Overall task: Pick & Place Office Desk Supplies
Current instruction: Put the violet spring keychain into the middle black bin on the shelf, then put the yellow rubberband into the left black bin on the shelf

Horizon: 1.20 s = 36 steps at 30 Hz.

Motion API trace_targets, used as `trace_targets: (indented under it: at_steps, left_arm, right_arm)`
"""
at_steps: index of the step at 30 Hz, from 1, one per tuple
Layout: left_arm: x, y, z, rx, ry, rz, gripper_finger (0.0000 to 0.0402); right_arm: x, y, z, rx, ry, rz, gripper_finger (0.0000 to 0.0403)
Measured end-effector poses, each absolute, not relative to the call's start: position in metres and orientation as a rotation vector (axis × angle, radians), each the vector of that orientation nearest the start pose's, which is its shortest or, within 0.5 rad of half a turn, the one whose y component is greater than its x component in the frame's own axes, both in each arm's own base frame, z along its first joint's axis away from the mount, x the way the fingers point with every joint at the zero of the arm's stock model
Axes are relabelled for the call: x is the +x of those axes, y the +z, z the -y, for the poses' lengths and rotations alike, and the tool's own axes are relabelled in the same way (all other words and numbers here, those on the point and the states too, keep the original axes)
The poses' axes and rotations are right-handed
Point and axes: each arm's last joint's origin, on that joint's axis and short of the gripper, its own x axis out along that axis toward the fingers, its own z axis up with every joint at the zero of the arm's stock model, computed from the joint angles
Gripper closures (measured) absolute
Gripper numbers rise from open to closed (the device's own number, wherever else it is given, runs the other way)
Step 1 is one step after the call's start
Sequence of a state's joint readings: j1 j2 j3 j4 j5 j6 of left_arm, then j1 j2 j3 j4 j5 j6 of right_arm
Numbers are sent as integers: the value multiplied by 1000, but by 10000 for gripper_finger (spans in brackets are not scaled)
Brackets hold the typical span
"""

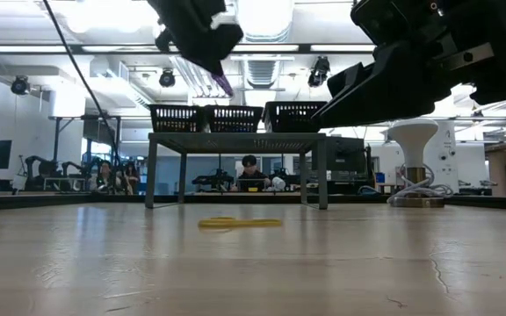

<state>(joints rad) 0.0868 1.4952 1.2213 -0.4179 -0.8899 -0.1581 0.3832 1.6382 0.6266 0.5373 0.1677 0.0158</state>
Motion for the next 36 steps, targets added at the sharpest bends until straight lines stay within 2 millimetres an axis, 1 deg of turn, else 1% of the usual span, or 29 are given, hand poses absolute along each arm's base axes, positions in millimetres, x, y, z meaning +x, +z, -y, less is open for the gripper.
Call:
trace_targets:
  at_steps: [2, 5, 7, 9, 11, 15, 18, 20, 24, 28, 30, 32, 34, 36]
  left_arm:
    - [314, 306, -74, 75, 980, -569, 387]
    - [308, 303, -103, -14, 938, -578, 386]
    - [304, 299, -119, -74, 917, -589, 379]
    - [300, 294, -131, -125, 903, -593, 365]
    - [297, 289, -138, -148, 897, -605, 340]
    - [296, 287, -139, -155, 888, -612, 274]
    - [297, 291, -138, -157, 879, -600, 225]
    - [299, 300, -136, -168, 854, -572, 199]
    - [304, 328, -127, -211, 752, -488, 163]
    - [310, 352, -106, -226, 643, -461, 153]
    - [315, 362, -88, -208, 587, -444, 155]
    - [319, 367, -66, -171, 528, -443, 159]
    - [323, 368, -40, -119, 478, -453, 165]
    - [325, 363, -13, -60, 441, -469, 170]
  right_arm:
    - [284, 147, -109, -113, 208, -459, 338]
    - [284, 147, -109, -110, 207, -461, 339]
    - [284, 147, -109, -111, 207, -461, 338]
    - [284, 147, -109, -110, 207, -461, 336]
    - [284, 147, -109, -111, 207, -461, 334]
    - [284, 147, -109, -111, 207, -461, 330]
    - [284, 147, -109, -111, 207, -461, 331]
    - [284, 147, -109, -111, 207, -461, 333]
    - [284, 147, -109, -111, 207, -461, 338]
    - [284, 147, -109, -111, 208, -461, 338]
    - [284, 147, -109, -111, 208, -460, 337]
    - [284, 147, -109, -110, 207, -460, 335]
    - [284, 147, -109, -107, 207, -460, 333]
    - [284, 147, -109, -106, 206, -460, 332]
